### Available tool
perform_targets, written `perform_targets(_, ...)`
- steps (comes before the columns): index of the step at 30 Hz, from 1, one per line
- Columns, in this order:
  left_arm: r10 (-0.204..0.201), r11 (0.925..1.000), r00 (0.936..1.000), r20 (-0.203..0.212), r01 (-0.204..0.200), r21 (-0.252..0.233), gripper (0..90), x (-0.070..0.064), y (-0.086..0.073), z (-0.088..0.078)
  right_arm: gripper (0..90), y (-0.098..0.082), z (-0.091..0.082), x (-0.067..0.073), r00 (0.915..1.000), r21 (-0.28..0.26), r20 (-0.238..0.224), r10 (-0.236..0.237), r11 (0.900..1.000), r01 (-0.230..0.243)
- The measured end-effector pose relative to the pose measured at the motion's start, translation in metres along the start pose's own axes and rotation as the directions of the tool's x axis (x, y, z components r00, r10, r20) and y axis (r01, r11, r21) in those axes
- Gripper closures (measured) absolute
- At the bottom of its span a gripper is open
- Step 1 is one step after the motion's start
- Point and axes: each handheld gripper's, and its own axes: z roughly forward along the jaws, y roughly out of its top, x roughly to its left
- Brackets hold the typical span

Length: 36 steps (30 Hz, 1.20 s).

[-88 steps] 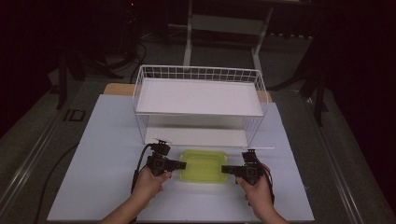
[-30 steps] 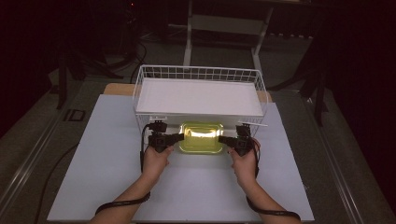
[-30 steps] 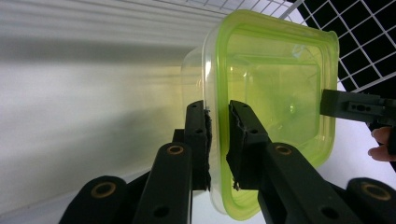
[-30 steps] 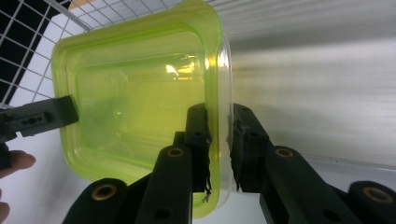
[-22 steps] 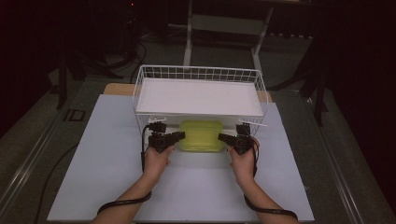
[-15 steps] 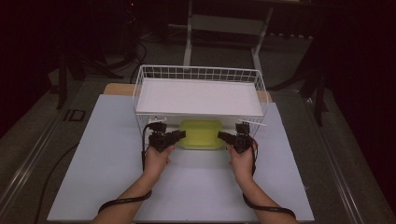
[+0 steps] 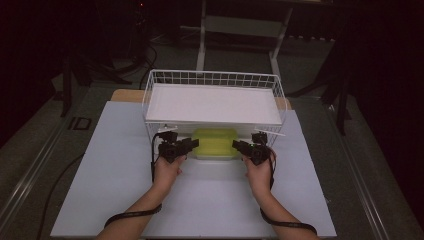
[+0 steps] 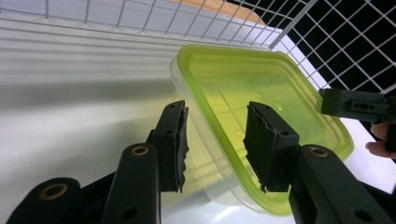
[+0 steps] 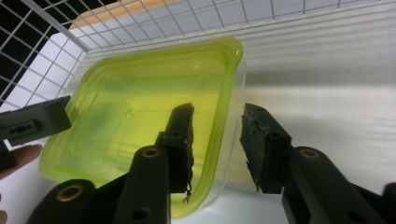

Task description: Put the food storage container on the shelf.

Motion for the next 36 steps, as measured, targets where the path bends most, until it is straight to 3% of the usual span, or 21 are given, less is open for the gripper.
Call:
perform_targets(1,0.005,1.0000,1.0000,-0.006,-0.005,0.008,59.1,0.000,0.000,-0.002,61.6,-0.001,-0.003,0.001,1.0000,0.007,-0.002,0.008,1.000,-0.008)
perform_targets(3,0.012,0.9999,0.9999,-0.009,-0.012,0.006,57.3,0.000,0.000,-0.006,60.0,-0.002,-0.008,0.003,0.9993,-0.009,0.007,-0.037,0.999,0.037)
perform_targets(9,0.031,0.9995,0.9994,-0.016,-0.031,0.001,54.6,-0.003,-0.004,-0.021,58.8,-0.012,-0.025,0.012,0.9968,-0.002,-0.017,-0.078,0.997,0.078)
perform_targets(14,0.043,0.9991,0.9987,-0.028,-0.043,-0.003,54.6,-0.004,-0.009,-0.035,58.5,-0.024,-0.035,0.022,0.9915,0.003,-0.045,-0.122,0.993,0.122)
perform_targets(16,0.045,0.9990,0.9985,-0.032,-0.045,0.002,54.6,-0.003,-0.012,-0.039,58.6,-0.028,-0.038,0.025,0.9910,0.008,-0.072,-0.113,0.993,0.114)
perform_targets(19,0.051,0.9987,0.9986,-0.012,-0.051,-0.004,53.9,-0.003,-0.016,-0.047,58.6,-0.033,-0.039,0.030,0.9869,0.022,-0.100,-0.127,0.991,0.130)
perform_targets(21,0.062,0.9980,0.9981,-0.002,-0.062,-0.012,52.8,-0.003,-0.018,-0.050,58.6,-0.035,-0.039,0.032,0.9859,0.026,-0.100,-0.134,0.990,0.137)
perform_targets(23,0.102,0.9944,0.9948,-0.001,-0.102,-0.028,51.4,-0.006,-0.024,-0.058,58.7,-0.039,-0.037,0.036,0.9833,0.029,-0.092,-0.157,0.987,0.161)
perform_targets(24,0.106,0.9941,0.9944,0.003,-0.106,-0.025,50.3,-0.006,-0.025,-0.060,60.0,-0.040,-0.036,0.038,0.9828,0.026,-0.085,-0.164,0.986,0.167)
perform_targets(26,0.077,0.9969,0.9968,0.023,-0.076,-0.022,40.2,-0.003,-0.028,-0.063,63.3,-0.042,-0.034,0.041,0.9825,0.019,-0.075,-0.170,0.985,0.172)
perform_targets(28,0.101,0.9946,0.9919,0.077,-0.099,-0.032,37.8,-0.001,-0.033,-0.068,73.7,-0.044,-0.034,0.043,0.9839,0.000,-0.064,-0.167,0.986,0.167)
perform_targets(31,0.122,0.9922,0.9856,0.117,-0.118,-0.040,27.8,0.000,-0.040,-0.072,89.7,-0.046,-0.031,0.048,0.9833,-0.002,-0.049,-0.175,0.984,0.175)
perform_targets(34,0.120,0.9927,0.9836,0.135,-0.117,-0.031,18.8,0.001,-0.046,-0.074,90.0,-0.049,-0.027,0.052,0.9810,-0.001,-0.040,-0.190,0.982,0.190)
perform_targets(36,0.129,0.9907,0.9824,0.135,-0.122,-0.061,16.0,0.001,-0.050,-0.076,90.0,-0.051,-0.025,0.054,0.9793,0.002,-0.041,-0.198,0.980,0.199)
